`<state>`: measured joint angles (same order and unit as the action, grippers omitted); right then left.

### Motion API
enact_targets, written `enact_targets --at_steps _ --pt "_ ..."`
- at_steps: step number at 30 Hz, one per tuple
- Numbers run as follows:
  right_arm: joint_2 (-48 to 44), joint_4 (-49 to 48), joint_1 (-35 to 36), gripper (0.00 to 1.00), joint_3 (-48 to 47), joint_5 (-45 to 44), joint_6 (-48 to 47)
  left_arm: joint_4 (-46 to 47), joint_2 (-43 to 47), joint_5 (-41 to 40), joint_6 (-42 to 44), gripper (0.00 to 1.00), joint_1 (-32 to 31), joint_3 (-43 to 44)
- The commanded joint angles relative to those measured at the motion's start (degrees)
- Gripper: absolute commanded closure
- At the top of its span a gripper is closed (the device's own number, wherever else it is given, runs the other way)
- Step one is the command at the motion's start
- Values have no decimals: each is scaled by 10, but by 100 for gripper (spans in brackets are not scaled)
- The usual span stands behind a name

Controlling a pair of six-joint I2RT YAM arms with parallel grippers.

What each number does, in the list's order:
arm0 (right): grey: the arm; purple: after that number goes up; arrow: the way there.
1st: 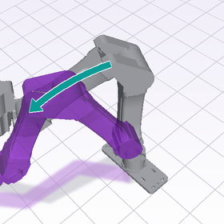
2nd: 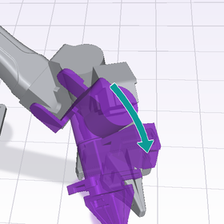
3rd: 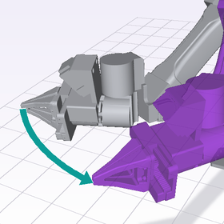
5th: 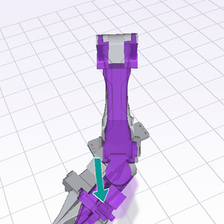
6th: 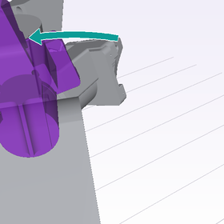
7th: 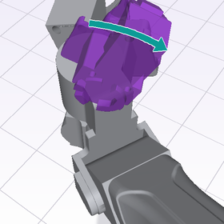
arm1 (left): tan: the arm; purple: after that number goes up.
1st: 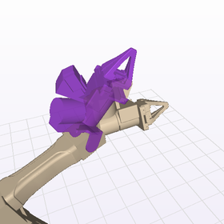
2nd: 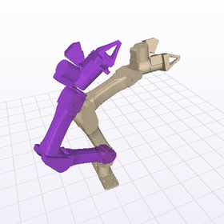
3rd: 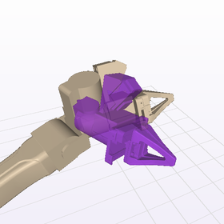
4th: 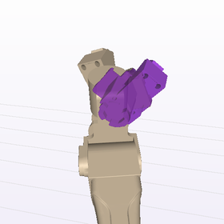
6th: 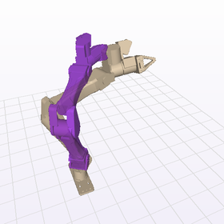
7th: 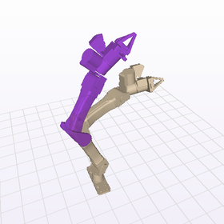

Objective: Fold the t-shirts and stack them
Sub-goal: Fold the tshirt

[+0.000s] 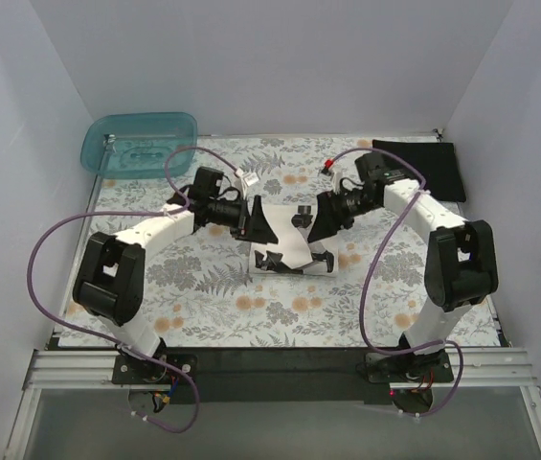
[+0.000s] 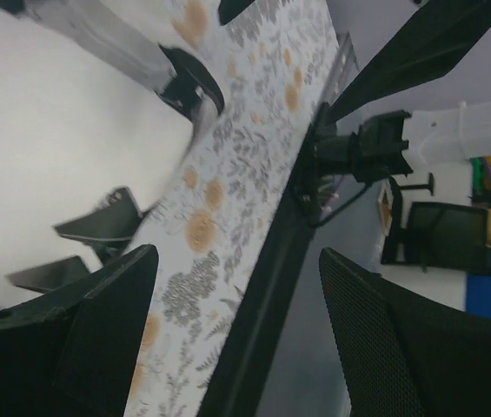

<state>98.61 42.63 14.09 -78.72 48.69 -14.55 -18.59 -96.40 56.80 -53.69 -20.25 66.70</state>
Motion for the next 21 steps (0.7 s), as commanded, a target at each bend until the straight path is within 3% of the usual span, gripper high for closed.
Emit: enact_targets --at_steps 1,6,13,17,21 --pt "5 -61 41 1 80 92 108 98 14 31 -127 26 -38 -69" --pt "18 -131 59 2 166 127 173 147 -35 37 -184 25 -53 -107" --pt "121 -155 20 2 200 73 154 168 -167 6 -187 25 -23 -136" --pt "155 -155 -6 2 218 67 159 169 -179 14 -195 25 2 -152" --pt "108 -154 -7 2 250 74 158 139 -148 27 -172 25 14 -173"
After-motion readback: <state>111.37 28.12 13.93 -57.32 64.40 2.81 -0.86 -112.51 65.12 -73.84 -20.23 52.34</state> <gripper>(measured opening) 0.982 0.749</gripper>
